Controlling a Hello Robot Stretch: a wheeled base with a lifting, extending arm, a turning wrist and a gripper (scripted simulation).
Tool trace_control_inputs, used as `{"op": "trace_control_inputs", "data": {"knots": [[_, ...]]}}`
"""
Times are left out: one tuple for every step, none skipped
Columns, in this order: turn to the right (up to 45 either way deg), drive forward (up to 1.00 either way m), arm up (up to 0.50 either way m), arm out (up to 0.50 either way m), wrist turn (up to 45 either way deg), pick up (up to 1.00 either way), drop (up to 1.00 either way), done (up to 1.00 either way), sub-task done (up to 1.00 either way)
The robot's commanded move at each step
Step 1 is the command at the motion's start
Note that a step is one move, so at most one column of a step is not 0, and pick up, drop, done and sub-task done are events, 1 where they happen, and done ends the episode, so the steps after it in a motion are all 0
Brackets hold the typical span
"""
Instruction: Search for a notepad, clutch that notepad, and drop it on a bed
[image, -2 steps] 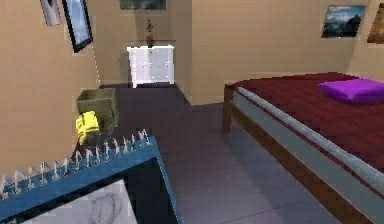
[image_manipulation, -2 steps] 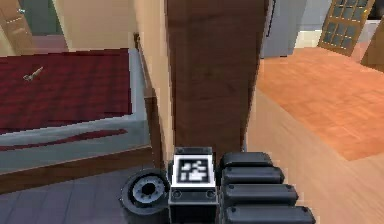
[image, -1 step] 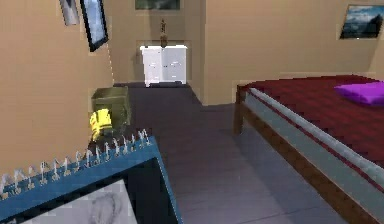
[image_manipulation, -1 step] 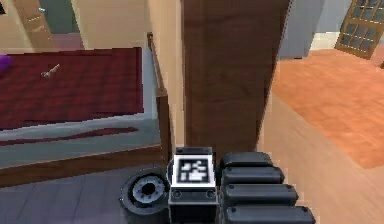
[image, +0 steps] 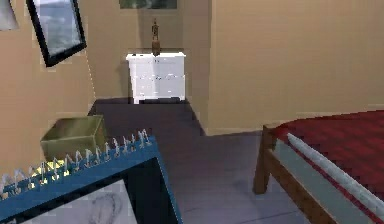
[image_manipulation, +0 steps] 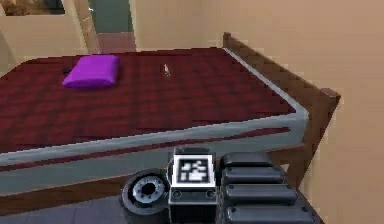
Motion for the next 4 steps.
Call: {"op": "trace_control_inputs", "data": {"knots": [[0.0, 1.0, 0.0, 0.0, 0.0, 0.0, 0.0, 0.0, 0.0], [-3.0, 0.0, 0.0, 0.0, 0.0, 0.0, 0.0, 0.0, 0.0], [0.0, 0.55, 0.0, 0.0, 0.0, 0.0, 0.0, 0.0, 0.0], [45.0, 0.0, 0.0, 0.0, 0.0, 0.0, 0.0, 0.0, 0.0]]}}
